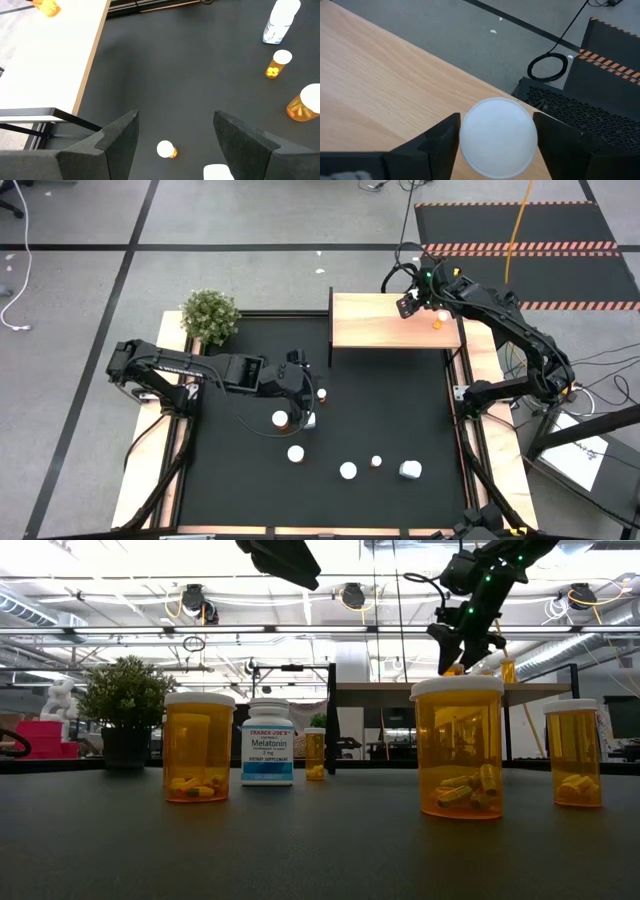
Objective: Pick and place medicine bottles onto shelf by color
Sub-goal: Put the large orange pill bottle on the shelf
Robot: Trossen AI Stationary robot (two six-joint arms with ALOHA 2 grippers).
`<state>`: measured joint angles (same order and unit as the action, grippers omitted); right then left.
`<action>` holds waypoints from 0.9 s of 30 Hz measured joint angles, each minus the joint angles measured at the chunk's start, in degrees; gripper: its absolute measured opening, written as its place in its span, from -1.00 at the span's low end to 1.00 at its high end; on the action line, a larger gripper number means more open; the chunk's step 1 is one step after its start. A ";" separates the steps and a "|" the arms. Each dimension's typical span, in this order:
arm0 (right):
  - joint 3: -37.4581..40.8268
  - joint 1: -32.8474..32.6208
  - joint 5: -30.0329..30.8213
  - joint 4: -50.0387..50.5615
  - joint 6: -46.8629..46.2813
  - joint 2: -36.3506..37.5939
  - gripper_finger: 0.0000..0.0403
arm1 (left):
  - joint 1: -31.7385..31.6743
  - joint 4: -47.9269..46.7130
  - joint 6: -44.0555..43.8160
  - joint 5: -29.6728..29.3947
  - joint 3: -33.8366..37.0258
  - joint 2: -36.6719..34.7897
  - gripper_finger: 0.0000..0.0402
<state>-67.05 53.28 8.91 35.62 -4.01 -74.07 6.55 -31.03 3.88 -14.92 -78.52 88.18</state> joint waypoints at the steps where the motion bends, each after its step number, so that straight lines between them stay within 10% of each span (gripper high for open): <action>1: 0.00 0.00 0.00 -0.22 0.02 0.15 0.21 | -0.02 0.00 -0.02 0.00 0.00 0.00 0.27; 12: 0.00 -6.42 0.33 0.82 -0.14 8.34 0.21 | -0.02 -5.22 0.51 -0.04 0.00 0.00 0.27; 27: 1.03 -32.08 7.50 6.46 -8.03 22.68 0.21 | 8.43 0.66 -1.68 7.26 -0.02 1.41 0.27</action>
<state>-66.02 21.20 16.41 42.08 -12.04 -51.39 14.98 -30.37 2.19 -7.66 -78.54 89.59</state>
